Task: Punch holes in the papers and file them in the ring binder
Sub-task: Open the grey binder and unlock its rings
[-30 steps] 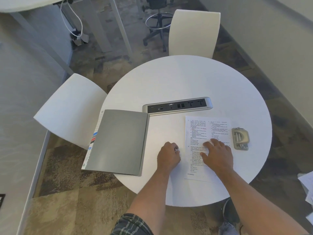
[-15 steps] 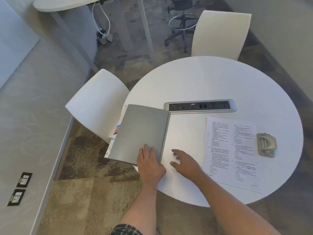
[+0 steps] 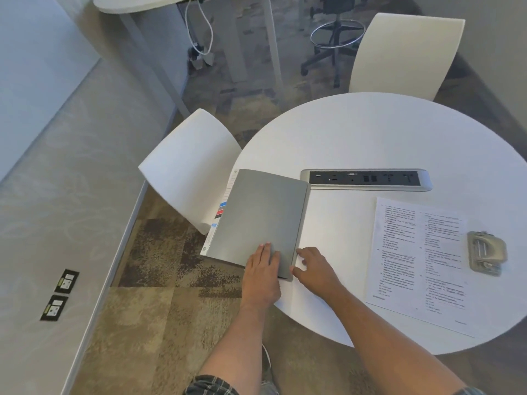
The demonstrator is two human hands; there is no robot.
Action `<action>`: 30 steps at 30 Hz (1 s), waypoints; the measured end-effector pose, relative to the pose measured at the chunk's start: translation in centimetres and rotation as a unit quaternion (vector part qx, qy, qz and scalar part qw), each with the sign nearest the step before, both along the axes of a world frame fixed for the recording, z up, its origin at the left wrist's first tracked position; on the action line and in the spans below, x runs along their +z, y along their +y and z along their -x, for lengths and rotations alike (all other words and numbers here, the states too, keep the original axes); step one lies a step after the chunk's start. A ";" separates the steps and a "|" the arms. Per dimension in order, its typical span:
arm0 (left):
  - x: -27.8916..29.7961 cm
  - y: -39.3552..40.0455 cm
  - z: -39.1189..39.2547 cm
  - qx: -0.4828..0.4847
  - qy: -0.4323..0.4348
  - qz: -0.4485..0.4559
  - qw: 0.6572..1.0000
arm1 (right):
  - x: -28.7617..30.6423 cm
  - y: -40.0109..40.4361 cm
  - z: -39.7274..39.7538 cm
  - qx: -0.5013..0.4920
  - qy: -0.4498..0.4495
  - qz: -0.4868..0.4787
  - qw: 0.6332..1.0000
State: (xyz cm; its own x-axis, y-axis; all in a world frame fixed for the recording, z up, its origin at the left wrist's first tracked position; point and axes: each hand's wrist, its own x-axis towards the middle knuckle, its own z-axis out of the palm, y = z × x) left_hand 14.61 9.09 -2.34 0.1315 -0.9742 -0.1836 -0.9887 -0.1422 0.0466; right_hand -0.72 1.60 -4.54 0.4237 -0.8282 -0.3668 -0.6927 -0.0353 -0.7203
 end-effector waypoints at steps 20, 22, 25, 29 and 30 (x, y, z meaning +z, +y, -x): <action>3.9 -0.4 1.1 -0.125 0.083 0.190 0.970 | -0.4 -1.9 1.4 -0.262 -0.067 -0.143 0.952; 4.7 -0.1 1.6 -0.136 0.083 0.232 0.959 | -0.3 -2.0 2.3 -0.263 -0.055 -0.135 0.954; 5.6 0.5 2.4 -0.129 0.094 0.263 0.952 | -0.2 -2.2 4.1 -0.273 -0.042 -0.140 0.951; 7.2 0.9 3.4 -0.075 0.153 0.297 0.939 | 1.0 -2.2 6.4 -0.279 -0.022 -0.131 0.951; 7.8 0.8 3.6 -0.050 0.170 0.313 0.933 | 1.3 -2.2 7.0 -0.281 -0.020 -0.127 0.951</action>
